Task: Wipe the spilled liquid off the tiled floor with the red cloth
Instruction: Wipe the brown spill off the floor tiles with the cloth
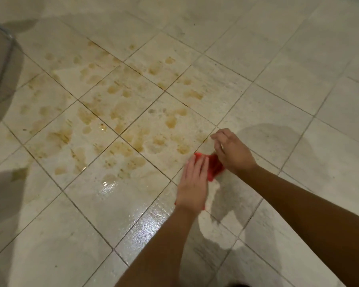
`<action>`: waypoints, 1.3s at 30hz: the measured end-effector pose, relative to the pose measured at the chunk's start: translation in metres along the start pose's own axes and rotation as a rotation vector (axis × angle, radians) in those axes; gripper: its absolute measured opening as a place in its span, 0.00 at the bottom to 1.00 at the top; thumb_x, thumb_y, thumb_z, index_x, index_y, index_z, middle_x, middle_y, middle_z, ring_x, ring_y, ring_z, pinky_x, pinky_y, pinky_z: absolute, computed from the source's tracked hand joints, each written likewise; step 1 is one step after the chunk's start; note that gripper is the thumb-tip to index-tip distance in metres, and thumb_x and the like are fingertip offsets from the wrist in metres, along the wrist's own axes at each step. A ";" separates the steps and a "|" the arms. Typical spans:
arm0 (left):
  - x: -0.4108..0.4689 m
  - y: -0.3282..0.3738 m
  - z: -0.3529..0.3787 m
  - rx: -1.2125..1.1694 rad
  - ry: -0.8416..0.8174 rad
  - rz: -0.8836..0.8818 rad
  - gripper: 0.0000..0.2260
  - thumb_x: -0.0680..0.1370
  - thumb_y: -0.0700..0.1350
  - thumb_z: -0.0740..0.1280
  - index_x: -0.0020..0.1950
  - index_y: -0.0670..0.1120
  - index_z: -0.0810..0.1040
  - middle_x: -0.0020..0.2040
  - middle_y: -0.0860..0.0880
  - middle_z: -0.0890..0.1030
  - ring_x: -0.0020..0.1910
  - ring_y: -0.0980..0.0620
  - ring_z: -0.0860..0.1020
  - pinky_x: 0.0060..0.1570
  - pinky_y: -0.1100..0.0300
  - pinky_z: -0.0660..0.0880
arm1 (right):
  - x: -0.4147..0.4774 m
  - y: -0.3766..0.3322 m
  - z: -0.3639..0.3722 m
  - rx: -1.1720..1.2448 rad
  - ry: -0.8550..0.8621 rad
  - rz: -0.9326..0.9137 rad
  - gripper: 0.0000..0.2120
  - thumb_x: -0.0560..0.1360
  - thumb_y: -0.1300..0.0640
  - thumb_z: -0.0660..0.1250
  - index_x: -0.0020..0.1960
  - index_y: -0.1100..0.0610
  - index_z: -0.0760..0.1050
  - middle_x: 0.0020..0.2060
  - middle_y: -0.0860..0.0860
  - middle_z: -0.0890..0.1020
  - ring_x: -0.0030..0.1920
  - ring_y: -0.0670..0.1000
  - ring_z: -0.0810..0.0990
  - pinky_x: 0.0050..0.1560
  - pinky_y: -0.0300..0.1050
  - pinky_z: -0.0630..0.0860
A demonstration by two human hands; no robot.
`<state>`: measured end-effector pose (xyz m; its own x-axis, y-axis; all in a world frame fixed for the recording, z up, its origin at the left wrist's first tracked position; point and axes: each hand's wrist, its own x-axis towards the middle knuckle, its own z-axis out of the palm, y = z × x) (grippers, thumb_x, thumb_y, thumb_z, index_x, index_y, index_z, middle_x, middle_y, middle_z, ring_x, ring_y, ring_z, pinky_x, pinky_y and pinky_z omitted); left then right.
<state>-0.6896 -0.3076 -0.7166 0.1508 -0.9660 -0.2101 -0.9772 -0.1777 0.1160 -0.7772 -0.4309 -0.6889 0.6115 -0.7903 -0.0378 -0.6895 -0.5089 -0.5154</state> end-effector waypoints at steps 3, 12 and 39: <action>0.001 -0.032 0.004 -0.100 0.049 -0.062 0.26 0.79 0.45 0.55 0.72 0.44 0.43 0.76 0.45 0.54 0.75 0.46 0.46 0.69 0.51 0.35 | -0.003 0.008 -0.009 -0.004 0.025 0.026 0.13 0.78 0.60 0.54 0.60 0.61 0.72 0.56 0.56 0.74 0.55 0.53 0.73 0.49 0.42 0.70; -0.054 0.001 0.011 -0.241 -0.092 -0.112 0.24 0.80 0.54 0.42 0.71 0.44 0.60 0.66 0.45 0.74 0.67 0.43 0.70 0.64 0.49 0.64 | -0.018 0.020 -0.015 -0.060 -0.040 0.084 0.15 0.79 0.58 0.53 0.60 0.61 0.72 0.56 0.55 0.73 0.56 0.52 0.73 0.52 0.42 0.70; 0.021 -0.015 -0.013 -0.080 -0.029 0.090 0.24 0.80 0.48 0.56 0.74 0.53 0.51 0.73 0.54 0.62 0.70 0.43 0.60 0.70 0.49 0.58 | -0.004 0.020 -0.009 -0.100 -0.025 -0.002 0.14 0.78 0.61 0.55 0.60 0.62 0.72 0.56 0.56 0.75 0.55 0.55 0.74 0.52 0.47 0.72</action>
<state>-0.6701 -0.3274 -0.7105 0.0577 -0.9730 -0.2233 -0.9713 -0.1064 0.2126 -0.7972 -0.4413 -0.6914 0.6216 -0.7811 -0.0592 -0.7228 -0.5427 -0.4279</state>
